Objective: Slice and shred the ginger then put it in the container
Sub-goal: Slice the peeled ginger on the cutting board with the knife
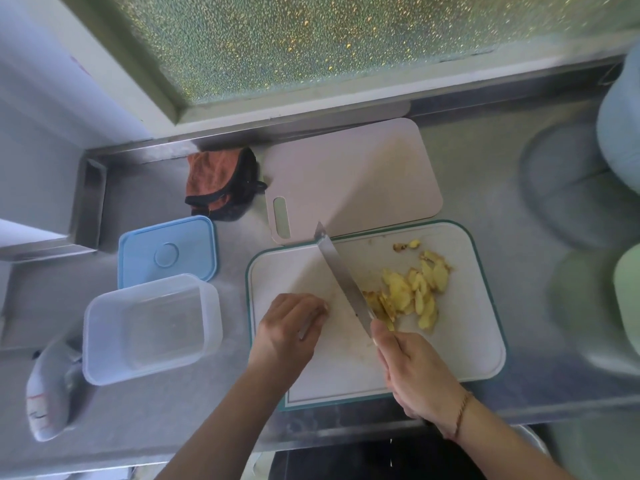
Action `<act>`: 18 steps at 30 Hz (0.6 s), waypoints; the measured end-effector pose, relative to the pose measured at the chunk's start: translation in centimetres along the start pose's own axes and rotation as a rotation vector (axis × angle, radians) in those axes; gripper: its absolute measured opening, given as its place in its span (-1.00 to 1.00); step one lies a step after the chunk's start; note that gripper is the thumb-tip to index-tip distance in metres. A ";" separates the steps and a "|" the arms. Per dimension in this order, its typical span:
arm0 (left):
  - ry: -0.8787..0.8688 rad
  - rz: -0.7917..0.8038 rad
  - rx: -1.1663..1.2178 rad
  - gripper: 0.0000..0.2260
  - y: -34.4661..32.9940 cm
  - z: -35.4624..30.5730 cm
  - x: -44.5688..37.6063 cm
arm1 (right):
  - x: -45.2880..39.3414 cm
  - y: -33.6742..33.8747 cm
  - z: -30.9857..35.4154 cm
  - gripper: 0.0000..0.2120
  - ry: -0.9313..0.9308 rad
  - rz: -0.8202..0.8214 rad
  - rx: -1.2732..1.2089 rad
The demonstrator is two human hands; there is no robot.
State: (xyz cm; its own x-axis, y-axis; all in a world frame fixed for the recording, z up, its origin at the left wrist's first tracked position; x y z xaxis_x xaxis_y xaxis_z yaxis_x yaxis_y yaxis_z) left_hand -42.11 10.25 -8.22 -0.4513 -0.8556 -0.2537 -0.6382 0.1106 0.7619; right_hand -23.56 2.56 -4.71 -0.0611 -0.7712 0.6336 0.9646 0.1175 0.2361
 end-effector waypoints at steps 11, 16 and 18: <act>-0.070 -0.010 0.128 -0.92 -3.3 -2.4 -8.9 | 4.0 5.6 2.0 -0.48 -0.139 -0.030 -0.474; -0.238 0.146 0.087 -0.92 -6.1 -3.6 -13.0 | 3.9 9.2 -0.5 -0.42 -0.210 -0.210 -0.474; -0.228 0.160 0.085 -0.91 -6.2 -3.5 -13.1 | 3.9 9.9 -0.9 -0.42 -0.209 -0.223 -0.483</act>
State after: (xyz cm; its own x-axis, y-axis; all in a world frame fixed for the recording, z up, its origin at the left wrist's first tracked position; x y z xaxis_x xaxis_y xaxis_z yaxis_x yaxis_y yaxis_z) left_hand -30.08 19.02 -7.51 -0.6729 -0.6892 -0.2686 -0.5930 0.2855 0.7529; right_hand -14.01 0.13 -0.55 -0.2789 -0.5983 0.7511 0.9272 -0.3715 0.0484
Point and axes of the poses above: each hand's wrist, its own x-axis away from the middle knuckle, its own y-axis out of the back of the hand, z = x × y, the point moved 2 cm from there along -x, towards the middle knuckle, and after that the axes turned 1 degree about y, right-handed, at the moved point
